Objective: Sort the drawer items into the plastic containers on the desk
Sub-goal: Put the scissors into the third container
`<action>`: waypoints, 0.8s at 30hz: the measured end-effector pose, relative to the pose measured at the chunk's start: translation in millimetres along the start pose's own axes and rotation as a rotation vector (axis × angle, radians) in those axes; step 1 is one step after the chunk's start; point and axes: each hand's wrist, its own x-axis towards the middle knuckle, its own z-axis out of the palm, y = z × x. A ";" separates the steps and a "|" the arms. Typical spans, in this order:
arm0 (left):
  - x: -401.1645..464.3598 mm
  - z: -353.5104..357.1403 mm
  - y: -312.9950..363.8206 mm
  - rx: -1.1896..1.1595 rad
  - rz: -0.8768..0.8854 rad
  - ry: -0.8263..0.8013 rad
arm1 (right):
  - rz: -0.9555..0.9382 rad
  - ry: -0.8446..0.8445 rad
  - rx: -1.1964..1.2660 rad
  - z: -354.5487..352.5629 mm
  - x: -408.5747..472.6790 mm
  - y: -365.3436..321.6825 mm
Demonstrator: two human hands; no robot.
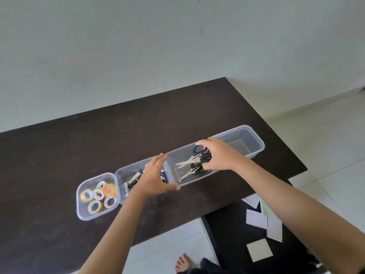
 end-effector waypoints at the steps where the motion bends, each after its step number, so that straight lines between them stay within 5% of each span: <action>1: 0.0 2.0 -1.5 0.001 -0.009 -0.008 | -0.006 -0.030 -0.017 4.5 6.9 -1.8; 12: -2.3 8.6 -2.1 -0.038 -0.021 -0.009 | -0.004 -0.204 -0.146 46.7 32.6 9.5; 24: -25.2 29.2 18.7 0.158 0.061 0.151 | -0.135 0.187 0.064 20.7 -32.0 31.3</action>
